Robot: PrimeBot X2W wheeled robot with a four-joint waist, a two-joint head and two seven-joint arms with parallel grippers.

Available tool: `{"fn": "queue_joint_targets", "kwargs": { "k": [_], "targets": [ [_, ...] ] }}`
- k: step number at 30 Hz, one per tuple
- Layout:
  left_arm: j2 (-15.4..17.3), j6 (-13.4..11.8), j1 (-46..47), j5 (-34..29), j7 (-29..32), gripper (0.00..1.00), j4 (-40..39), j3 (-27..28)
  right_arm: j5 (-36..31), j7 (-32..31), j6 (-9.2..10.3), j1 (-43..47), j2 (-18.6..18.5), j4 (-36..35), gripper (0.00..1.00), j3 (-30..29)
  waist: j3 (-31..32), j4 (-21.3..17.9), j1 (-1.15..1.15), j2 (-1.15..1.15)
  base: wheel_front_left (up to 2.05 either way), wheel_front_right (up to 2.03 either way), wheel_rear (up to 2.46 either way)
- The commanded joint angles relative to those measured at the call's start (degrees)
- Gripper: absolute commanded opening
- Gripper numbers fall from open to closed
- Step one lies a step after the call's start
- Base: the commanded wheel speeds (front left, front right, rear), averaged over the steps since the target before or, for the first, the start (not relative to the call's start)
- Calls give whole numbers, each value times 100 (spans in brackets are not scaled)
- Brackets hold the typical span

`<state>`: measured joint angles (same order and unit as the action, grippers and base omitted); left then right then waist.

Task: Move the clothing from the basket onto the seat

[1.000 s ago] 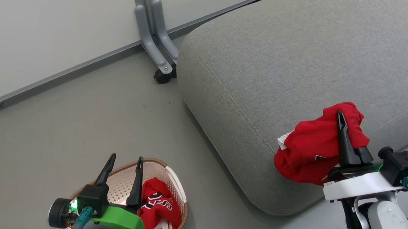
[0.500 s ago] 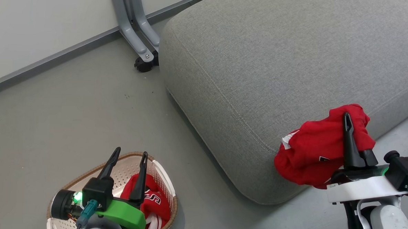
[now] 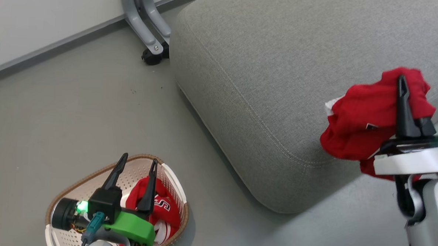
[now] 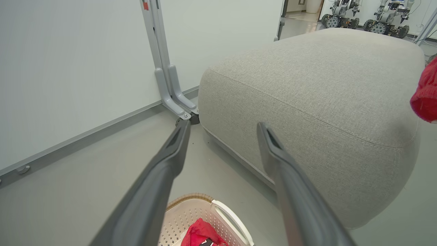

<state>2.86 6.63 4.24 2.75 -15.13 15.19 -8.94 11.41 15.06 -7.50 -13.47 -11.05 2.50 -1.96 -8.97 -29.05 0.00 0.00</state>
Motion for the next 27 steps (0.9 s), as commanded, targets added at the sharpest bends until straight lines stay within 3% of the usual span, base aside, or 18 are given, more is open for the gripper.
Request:
{"fn": "queue_joint_targets", "kwargs": {
  "k": [1, 11, 19, 27],
  "targets": [
    [80, 37, 161, -100, -2, 100, -25, -11, -7, 18, 2, -330, -125, 16, 0, -50, -527, 308, 0, 0, 0, 0, 0],
    [320, 67, 969, -300, -2, 100, -319, -319, -33, 18, 3, -2264, -918, 109, 0, -327, -1732, 766, 0, 0, 0, 0, 0],
    [481, 77, 1411, -345, -2, 100, -397, -494, 35, 18, 3, -3497, -1416, 628, 0, -669, -2478, 1041, 0, 0, 0, 0, 0],
    [654, 77, 1694, -373, -2, 100, -354, -595, 153, 18, 3, -4209, -1493, 1327, 0, -701, -3064, 1252, 0, 0, 0, 0, 0]
  ]
}}
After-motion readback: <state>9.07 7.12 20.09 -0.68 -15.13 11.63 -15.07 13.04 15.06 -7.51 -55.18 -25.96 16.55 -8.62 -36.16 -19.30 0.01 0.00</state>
